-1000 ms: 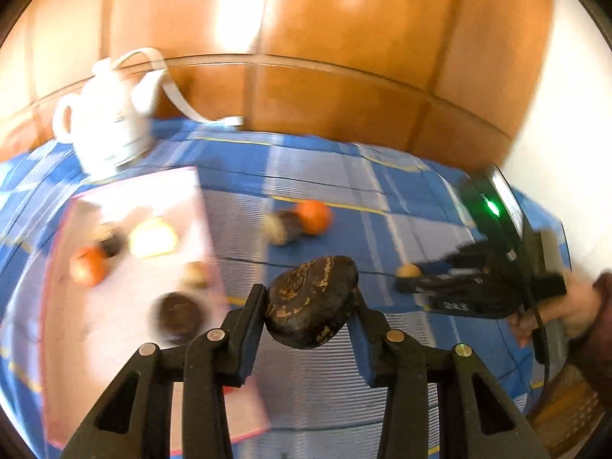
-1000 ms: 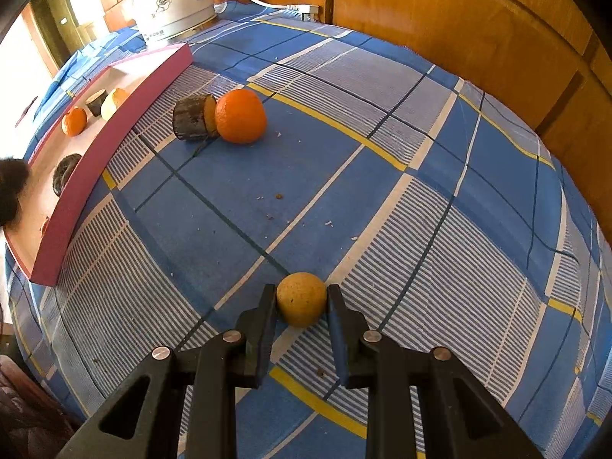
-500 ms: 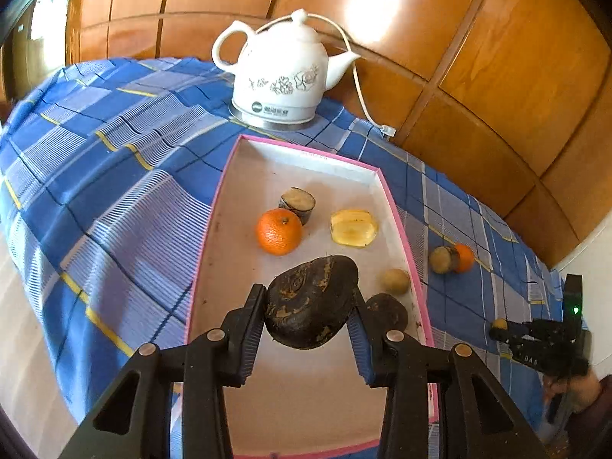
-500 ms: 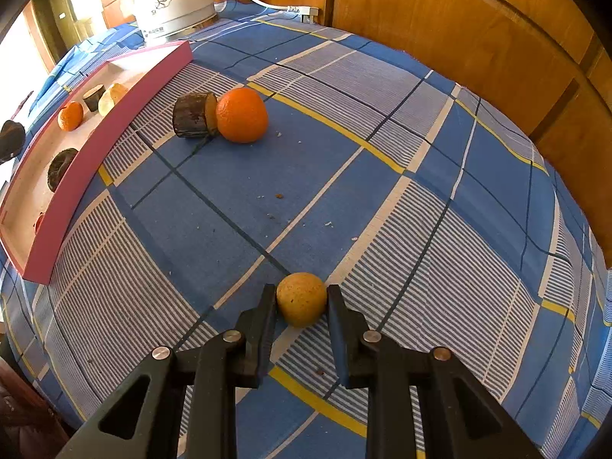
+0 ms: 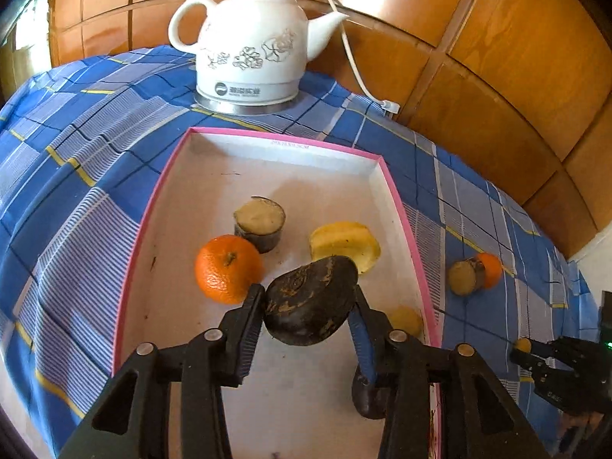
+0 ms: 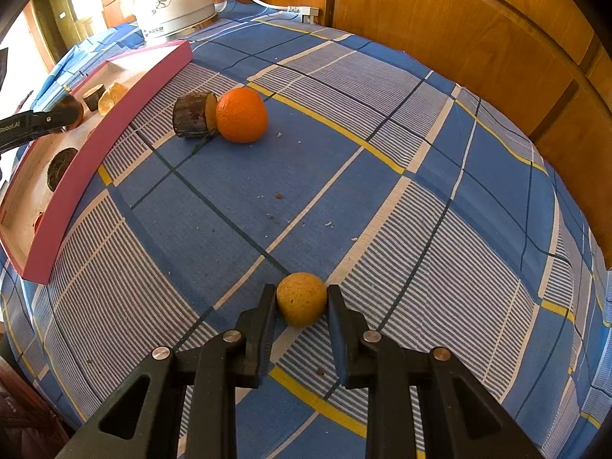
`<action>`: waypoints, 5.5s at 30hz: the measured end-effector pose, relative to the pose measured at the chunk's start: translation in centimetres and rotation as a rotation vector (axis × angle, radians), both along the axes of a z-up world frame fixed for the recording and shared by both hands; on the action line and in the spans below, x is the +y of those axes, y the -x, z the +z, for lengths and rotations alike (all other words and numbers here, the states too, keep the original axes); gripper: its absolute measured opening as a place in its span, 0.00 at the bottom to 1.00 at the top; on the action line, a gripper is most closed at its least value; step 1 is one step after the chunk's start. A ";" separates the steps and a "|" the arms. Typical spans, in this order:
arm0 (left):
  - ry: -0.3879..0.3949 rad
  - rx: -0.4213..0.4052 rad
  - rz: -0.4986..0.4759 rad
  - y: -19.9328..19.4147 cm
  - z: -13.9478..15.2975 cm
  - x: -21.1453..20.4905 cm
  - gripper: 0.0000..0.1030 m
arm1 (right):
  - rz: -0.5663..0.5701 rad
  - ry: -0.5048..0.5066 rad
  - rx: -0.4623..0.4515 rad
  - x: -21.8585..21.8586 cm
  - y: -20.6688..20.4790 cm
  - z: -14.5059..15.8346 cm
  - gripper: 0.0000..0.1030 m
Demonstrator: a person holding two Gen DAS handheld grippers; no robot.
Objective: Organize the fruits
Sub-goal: 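Lower the dark lumpy tuber into the tray and open the left gripper, then withdraw the open left gripper from the tray, then carry the small tan potato into the tray and open the right gripper, then withdraw the right gripper while the left moves toward the dark log slice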
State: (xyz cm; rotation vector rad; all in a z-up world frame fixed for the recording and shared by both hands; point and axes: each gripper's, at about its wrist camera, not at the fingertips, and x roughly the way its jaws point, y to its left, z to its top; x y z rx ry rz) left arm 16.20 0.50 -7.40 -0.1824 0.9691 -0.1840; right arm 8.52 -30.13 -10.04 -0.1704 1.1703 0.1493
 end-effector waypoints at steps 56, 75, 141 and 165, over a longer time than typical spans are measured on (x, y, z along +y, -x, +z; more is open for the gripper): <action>-0.128 -0.196 0.100 11.2 5.8 3.0 0.67 | 0.007 0.038 -0.033 0.6 0.5 0.6 0.25; -0.127 -0.205 0.142 11.8 5.2 5.4 0.69 | -0.028 0.081 -0.020 1.2 0.3 0.5 0.25; -0.128 -0.183 0.164 12.2 4.3 6.8 0.72 | 0.309 -0.183 -0.027 22.4 -0.4 2.4 0.31; -0.142 -0.190 0.062 12.0 4.6 4.6 0.75 | 0.001 -0.250 -0.151 7.9 1.1 7.2 0.33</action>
